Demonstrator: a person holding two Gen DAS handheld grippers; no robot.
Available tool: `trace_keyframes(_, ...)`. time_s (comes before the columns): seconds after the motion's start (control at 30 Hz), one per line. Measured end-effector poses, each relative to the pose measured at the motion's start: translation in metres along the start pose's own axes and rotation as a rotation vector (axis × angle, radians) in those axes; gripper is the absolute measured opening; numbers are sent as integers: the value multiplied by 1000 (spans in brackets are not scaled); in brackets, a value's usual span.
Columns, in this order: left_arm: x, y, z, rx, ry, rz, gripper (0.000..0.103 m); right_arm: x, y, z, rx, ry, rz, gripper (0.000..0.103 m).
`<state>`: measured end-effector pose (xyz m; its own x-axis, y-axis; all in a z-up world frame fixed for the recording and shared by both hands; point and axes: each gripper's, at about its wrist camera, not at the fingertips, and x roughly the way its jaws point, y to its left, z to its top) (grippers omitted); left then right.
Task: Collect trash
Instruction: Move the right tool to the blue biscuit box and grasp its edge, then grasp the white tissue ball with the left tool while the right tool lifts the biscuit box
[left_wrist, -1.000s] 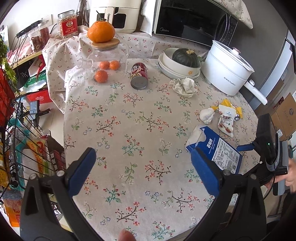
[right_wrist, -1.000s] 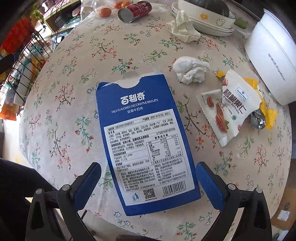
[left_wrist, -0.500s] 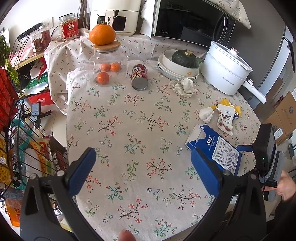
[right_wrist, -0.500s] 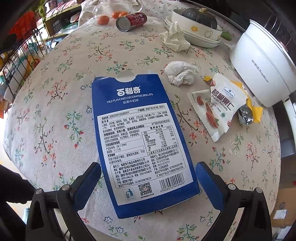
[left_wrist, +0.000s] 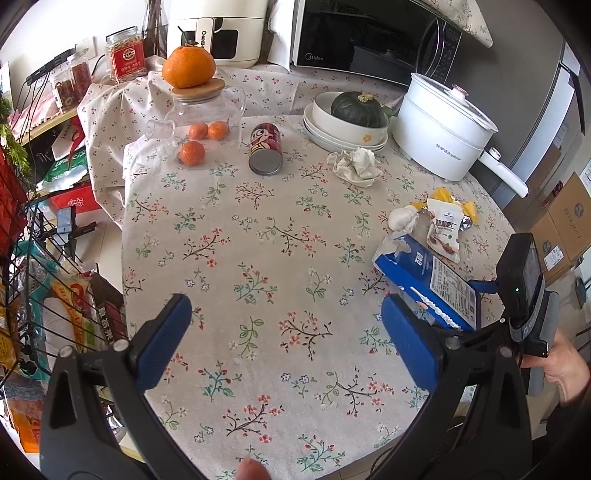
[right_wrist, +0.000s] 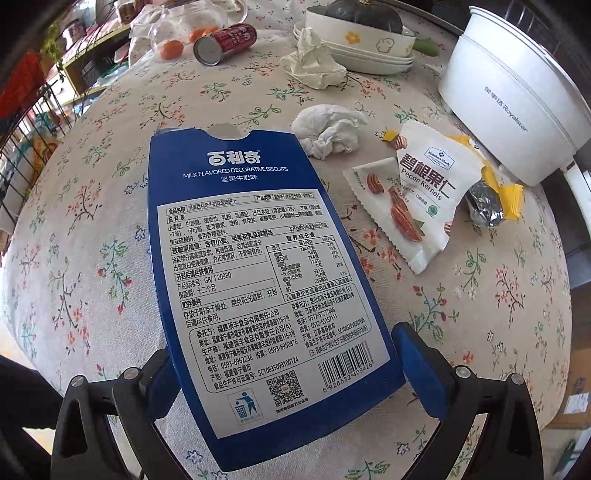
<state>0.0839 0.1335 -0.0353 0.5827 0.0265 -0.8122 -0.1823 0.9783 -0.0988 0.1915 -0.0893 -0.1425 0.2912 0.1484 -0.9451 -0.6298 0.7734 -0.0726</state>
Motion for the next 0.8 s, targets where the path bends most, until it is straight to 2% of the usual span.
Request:
trace_keyframes(0.07,0,-3,-1,9,0,1,102,-7,-3,-3,42,-6,34,99)
trace_keyframes(0.3,8,-19,-2,69,24,-3,102,-56,-12,-16,166,-47,65,88)
trace_keyframes(0.33,11,-23,-3,87,30,0,102,-65,-13,-19,175,-60,83,49)
trace_keyframes(0.37,12,-26,-4,104,36,1,102,-76,-16,-20,200,-89,62,38)
trace_keyframes(0.43,15,-32,-6,126,42,5,102,-88,-25,-25,248,-107,73,28)
trace_keyframes(0.53,18,-37,-8,137,52,8,102,-91,-30,-38,271,-126,83,29)
trace_keyframes(0.63,19,-39,-9,134,61,14,102,-84,-36,-48,306,-127,120,36)
trace_keyframes(0.8,19,-48,-11,156,57,6,102,-78,-39,-48,295,-116,111,34)
